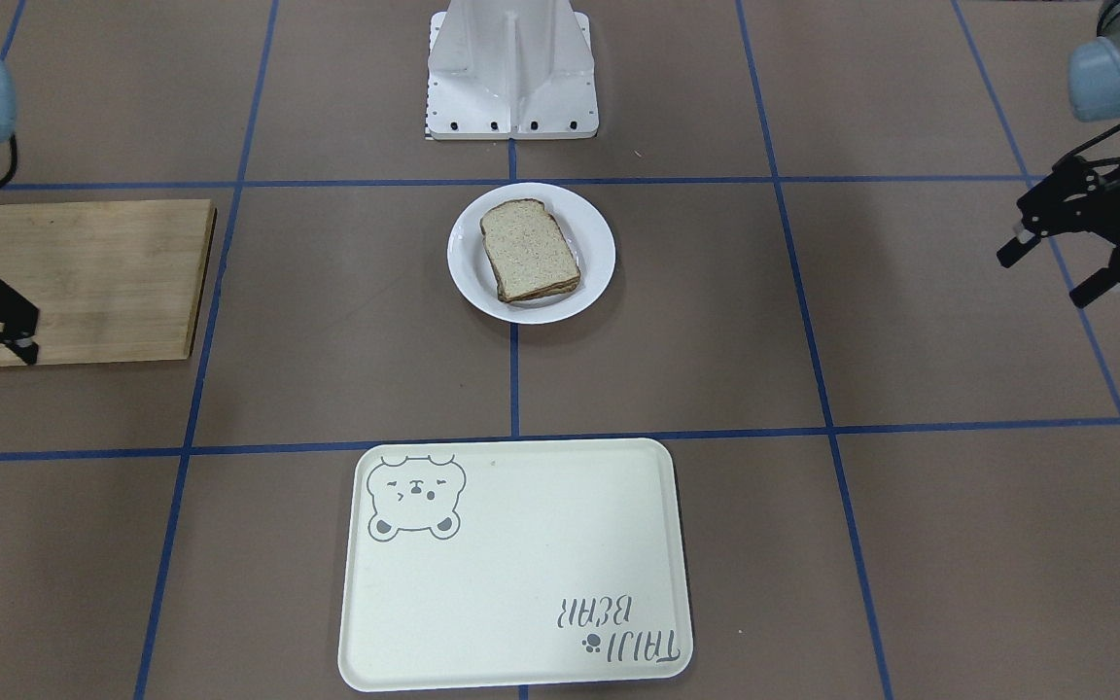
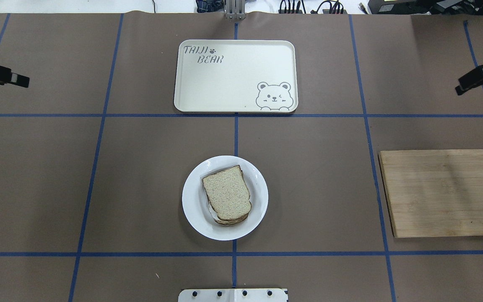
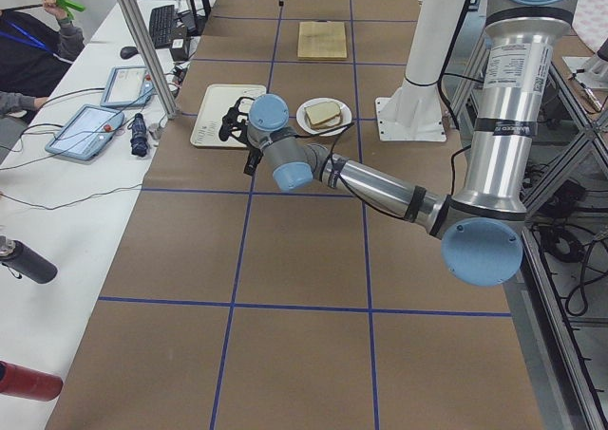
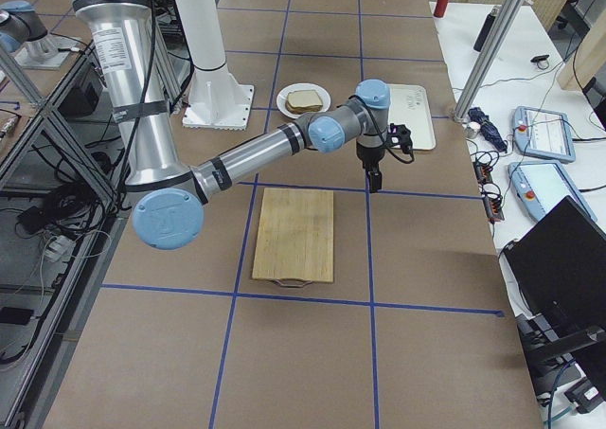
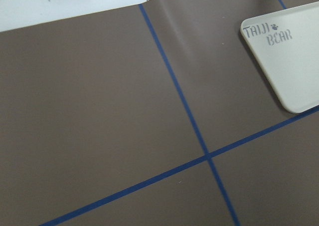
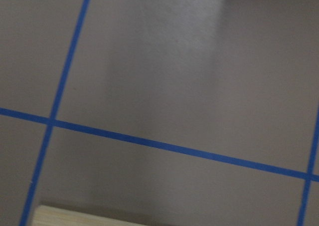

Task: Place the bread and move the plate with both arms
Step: 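Raise the right gripper away while the left arm moves in, then move the left gripper down to the near rim of the plate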

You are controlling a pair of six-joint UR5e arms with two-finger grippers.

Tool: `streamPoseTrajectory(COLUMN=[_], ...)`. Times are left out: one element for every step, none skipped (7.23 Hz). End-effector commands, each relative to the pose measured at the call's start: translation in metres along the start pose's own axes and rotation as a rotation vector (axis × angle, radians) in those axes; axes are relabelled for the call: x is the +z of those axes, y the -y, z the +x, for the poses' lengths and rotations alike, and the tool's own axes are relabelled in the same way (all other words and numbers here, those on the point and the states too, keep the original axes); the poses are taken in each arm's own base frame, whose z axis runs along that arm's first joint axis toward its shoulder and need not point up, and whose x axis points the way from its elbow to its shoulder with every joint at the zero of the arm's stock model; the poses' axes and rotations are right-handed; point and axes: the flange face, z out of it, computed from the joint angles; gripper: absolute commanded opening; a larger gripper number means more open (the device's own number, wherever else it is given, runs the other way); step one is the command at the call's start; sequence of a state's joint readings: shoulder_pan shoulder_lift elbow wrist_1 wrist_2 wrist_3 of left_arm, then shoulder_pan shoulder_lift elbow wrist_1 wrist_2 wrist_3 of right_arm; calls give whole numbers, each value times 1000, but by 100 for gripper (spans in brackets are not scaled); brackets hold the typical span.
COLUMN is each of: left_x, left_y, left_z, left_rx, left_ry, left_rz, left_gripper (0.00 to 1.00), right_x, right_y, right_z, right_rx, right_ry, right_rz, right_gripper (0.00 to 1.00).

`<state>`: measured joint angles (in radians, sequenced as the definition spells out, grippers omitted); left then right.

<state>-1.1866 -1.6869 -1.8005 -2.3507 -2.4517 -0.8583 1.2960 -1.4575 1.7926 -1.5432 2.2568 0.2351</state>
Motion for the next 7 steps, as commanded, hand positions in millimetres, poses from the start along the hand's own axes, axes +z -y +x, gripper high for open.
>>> streamPoseTrajectory(left_x=[44,72,97,116,129,140,163], left_y=[-20,-28,-37,-51,-62,-79,-106], left_z=[47,74,93,105,112,122,138], left_rx=[-138,-200,-204,-192,-186,-192,-210], left_ry=[-90,-117,-118,-117,-121,-155,-172], left_rz=[-1,1,11,5,-12,-29,-35], left_gripper=[98,98,98,98,98,98,98], right_x=[0,13,13,24,24,24,25], right_y=[-78,-120,-156,-178,-182,-182,-182], right_z=[104,131,156,169,171,171,171], right_rx=[28,66,73,95,108,109,111], right_ry=[-16,-40,-58,-59,-60,-52,-52], right_rz=[-44,-84,-86,-102,-103,-101,-103], right_gripper=[100,100,100,100,100,100,100])
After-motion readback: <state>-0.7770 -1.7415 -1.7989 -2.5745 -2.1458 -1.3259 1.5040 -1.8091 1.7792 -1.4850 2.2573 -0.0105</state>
